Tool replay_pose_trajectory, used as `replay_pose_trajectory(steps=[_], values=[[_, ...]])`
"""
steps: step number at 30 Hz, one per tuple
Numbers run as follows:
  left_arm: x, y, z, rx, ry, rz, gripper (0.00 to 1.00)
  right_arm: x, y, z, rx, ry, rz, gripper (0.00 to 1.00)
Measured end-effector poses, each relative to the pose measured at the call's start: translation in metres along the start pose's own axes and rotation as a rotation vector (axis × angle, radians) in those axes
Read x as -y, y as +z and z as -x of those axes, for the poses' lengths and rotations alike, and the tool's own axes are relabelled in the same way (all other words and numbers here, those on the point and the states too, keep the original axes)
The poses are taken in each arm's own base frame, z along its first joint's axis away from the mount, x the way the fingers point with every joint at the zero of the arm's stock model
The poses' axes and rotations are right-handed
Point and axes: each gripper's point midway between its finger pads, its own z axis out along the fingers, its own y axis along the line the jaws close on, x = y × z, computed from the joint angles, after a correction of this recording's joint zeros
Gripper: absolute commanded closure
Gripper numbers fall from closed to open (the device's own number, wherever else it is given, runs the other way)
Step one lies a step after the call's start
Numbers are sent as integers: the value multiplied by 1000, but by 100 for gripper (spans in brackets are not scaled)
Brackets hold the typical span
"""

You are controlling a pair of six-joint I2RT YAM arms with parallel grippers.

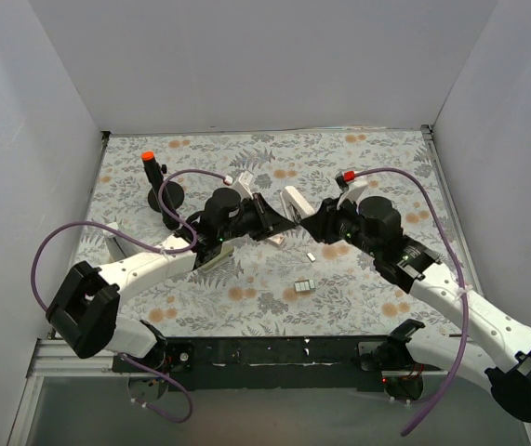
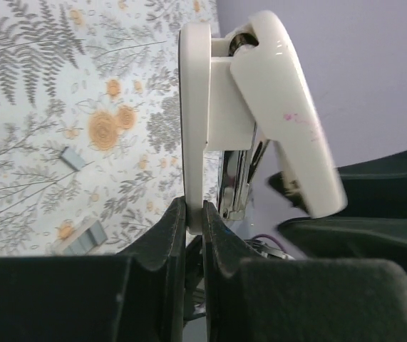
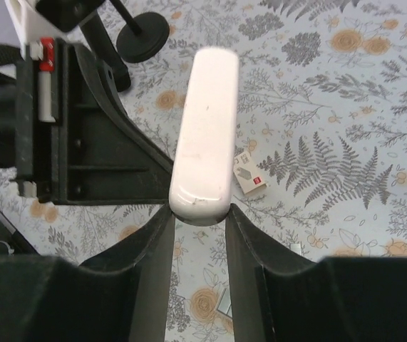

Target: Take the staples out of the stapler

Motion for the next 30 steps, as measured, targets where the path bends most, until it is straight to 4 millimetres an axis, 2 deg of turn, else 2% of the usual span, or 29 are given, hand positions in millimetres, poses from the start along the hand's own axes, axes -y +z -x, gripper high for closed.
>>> replay_pose_trajectory(steps=[5,8,16,22,26,30], values=[[-31,-3,-12,-38,43,88,100,6,1,29,68,-33,-53,72],[-38,-5,-18,-63,75,106,100,13,2,39,90,-48,-93,71],[-39,-8,-29,-126,117,86,100,21,15,49,86,-112,-135,65],[-38,-11,-38,-170,114,51,100,17,32,62,68,-162,-128,58],[-42,-13,-47,-194,100,34,100,17,42,55,9,-175,-110,48],[-45,-15,-51,-206,83,28,100,16,45,45,-68,-176,-95,43]])
